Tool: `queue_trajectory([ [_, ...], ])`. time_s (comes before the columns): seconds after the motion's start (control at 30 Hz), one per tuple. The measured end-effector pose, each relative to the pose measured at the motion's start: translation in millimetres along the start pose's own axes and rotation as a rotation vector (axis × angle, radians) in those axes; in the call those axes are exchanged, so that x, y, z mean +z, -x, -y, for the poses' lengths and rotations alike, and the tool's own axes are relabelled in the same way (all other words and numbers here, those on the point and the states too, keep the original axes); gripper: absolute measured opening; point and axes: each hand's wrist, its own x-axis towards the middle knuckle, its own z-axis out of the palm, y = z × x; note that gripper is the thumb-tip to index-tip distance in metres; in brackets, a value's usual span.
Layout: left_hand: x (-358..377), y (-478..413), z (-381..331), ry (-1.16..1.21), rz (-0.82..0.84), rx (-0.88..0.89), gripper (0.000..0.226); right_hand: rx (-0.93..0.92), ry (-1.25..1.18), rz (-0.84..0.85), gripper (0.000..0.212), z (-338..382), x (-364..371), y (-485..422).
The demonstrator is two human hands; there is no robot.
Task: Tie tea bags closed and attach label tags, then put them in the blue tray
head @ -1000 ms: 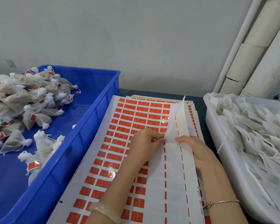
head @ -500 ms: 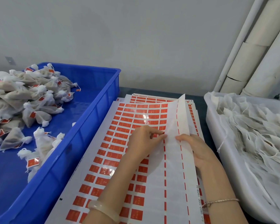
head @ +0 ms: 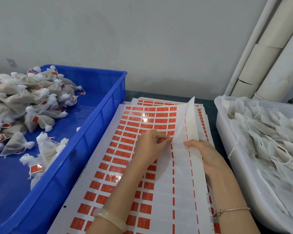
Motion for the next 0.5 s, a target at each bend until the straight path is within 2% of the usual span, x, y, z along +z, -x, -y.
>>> queue_trajectory([
  [0.17, 1.0, 2.6, -5.0, 0.014, 0.07, 0.002, 0.029, 0.003, -0.018, 0.019, 0.019, -0.1, -1.1, 0.6],
  [0.5, 1.4, 4.4, -4.6, -0.235, 0.027, 0.196, 0.025, -0.008, -0.021, 0.047, 0.023, 0.6, -2.0, 1.3],
])
